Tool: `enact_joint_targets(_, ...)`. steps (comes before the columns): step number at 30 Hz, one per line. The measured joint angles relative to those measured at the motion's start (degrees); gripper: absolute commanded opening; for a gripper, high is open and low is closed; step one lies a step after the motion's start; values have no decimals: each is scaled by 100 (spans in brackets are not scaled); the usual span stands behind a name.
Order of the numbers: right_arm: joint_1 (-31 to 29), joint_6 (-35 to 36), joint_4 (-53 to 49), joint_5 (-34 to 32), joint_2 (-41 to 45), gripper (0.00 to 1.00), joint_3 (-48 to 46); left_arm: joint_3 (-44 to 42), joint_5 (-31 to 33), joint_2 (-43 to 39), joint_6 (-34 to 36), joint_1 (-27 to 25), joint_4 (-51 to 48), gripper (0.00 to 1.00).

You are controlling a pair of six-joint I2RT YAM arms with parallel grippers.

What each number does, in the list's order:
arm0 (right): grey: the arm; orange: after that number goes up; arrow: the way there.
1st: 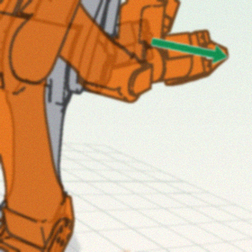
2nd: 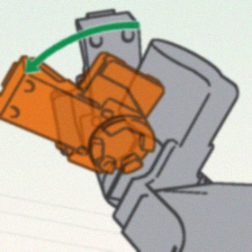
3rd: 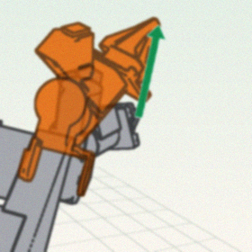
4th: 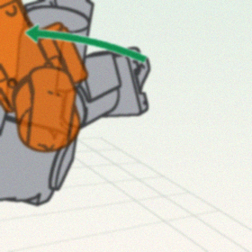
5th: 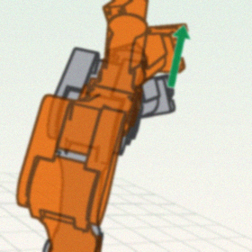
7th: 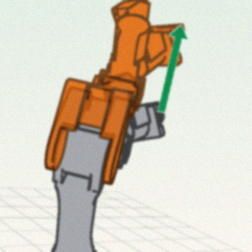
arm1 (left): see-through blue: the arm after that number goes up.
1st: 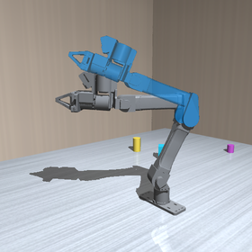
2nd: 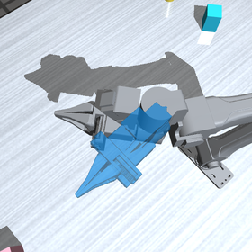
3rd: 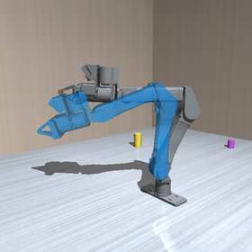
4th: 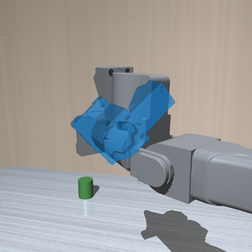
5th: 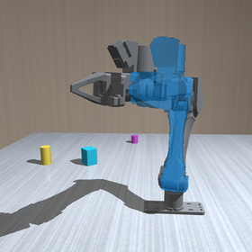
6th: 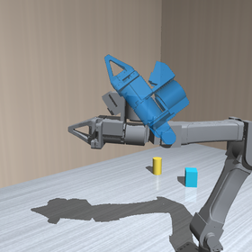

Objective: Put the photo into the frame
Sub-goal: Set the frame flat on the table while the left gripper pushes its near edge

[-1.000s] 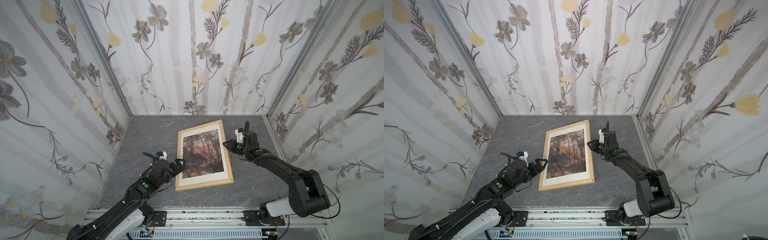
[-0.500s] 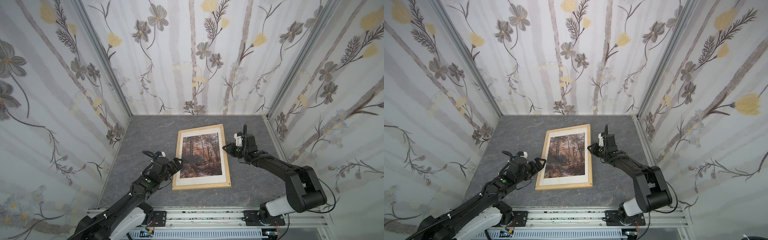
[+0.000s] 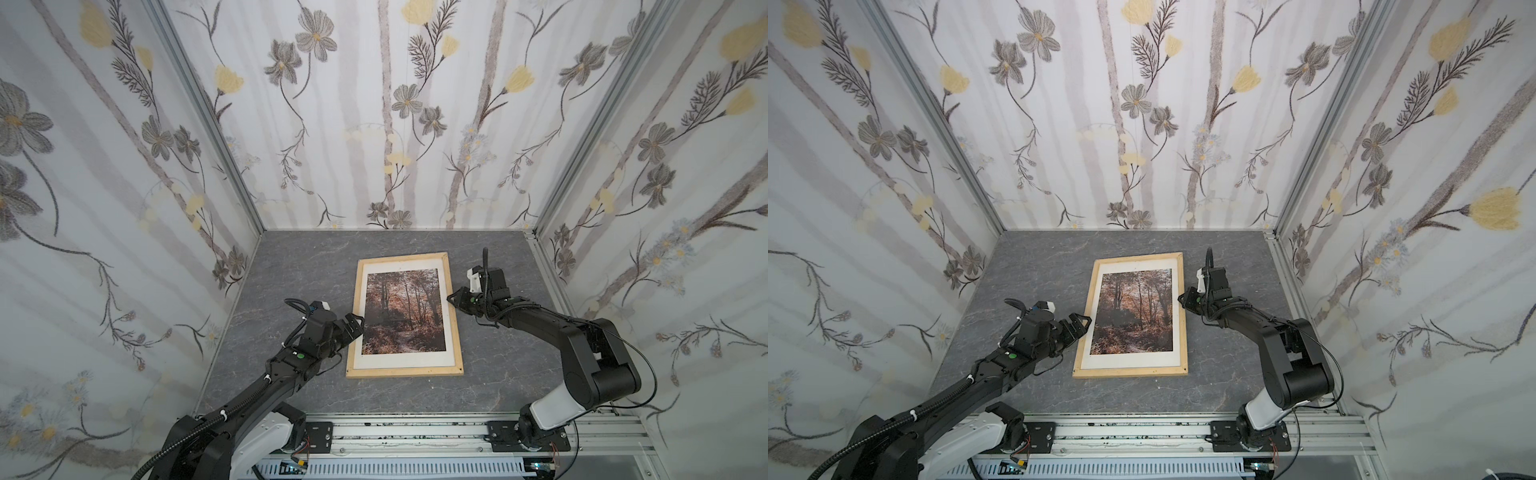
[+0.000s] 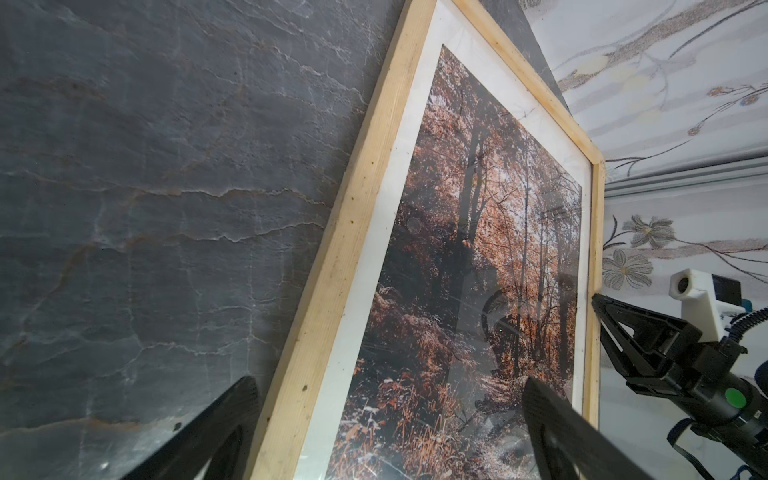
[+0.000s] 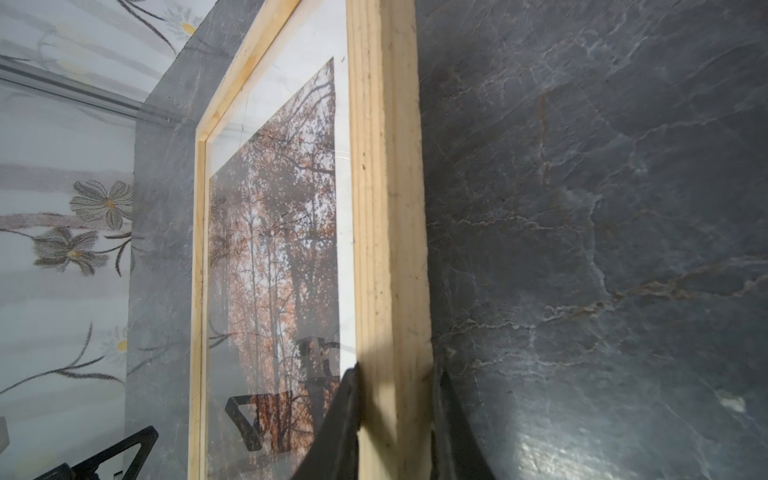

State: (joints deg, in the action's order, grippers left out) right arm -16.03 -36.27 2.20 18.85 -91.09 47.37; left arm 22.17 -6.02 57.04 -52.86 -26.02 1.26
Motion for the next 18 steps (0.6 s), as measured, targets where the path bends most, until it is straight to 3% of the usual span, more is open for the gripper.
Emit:
enact_joint_targets(12,15,33,-24,-74,-446,11,256,-2,-24,162,9,37,162,98)
enact_joint_targets(18,20,85,-66,-83,-435,29,297,-2,-42,249,24,101,197,98)
